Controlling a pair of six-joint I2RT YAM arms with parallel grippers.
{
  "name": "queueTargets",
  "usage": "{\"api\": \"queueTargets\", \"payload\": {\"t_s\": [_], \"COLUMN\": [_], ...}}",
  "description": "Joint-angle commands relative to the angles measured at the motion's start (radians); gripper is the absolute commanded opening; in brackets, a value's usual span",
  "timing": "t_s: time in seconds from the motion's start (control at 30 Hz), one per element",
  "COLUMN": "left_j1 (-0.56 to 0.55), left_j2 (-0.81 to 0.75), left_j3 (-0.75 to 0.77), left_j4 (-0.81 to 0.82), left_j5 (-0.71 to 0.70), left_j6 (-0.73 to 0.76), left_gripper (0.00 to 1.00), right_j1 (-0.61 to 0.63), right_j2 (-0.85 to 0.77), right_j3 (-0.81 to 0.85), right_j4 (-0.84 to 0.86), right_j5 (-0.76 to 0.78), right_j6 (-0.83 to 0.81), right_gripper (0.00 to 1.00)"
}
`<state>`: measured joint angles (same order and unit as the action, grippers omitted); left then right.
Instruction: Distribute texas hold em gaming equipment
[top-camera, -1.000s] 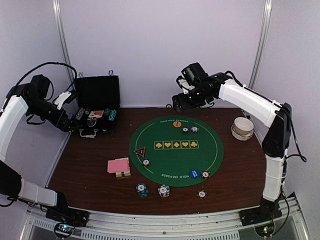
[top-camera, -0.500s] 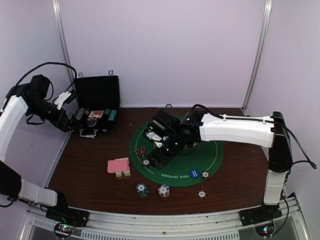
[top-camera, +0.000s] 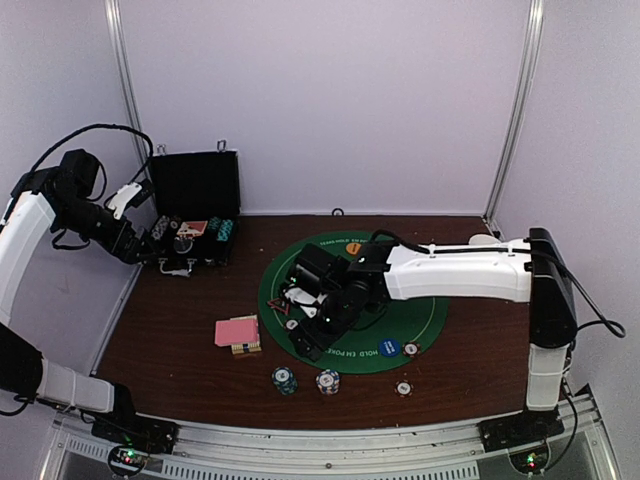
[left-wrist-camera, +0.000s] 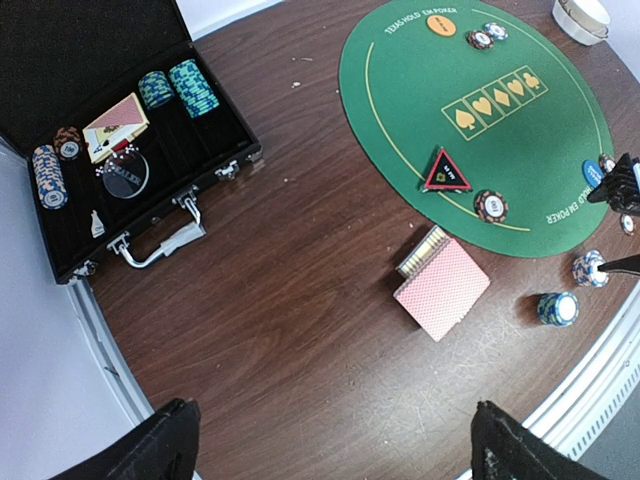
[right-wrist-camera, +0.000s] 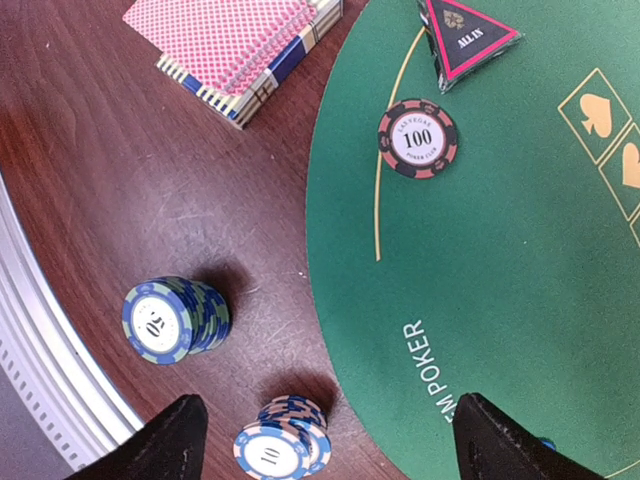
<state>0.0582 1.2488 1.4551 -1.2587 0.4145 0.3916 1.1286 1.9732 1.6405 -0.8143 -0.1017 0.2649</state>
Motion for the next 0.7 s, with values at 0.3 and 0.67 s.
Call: {"api": "queueTargets", "payload": {"t_s": [0.3,0.67], "left_j1": [0.006,0.006], "left_j2": [-0.033,-0.041], "left_j3": [-0.004,-0.005], "left_j4": [0.003,0.002], "left_j5": [0.018,0.025], "left_j6": [0.006,0.003], "left_gripper": [0.97,0.98], "right_j1": [0.057,0.097], "right_j2": [0.034,-0.020], "right_j3": [-0.046,-0.133], "right_j4": [0.004,-0.016], "right_j5": [-0.017,-0.015], "right_j6": [-0.006,-0.018], "right_gripper": [0.84,0.87]}}
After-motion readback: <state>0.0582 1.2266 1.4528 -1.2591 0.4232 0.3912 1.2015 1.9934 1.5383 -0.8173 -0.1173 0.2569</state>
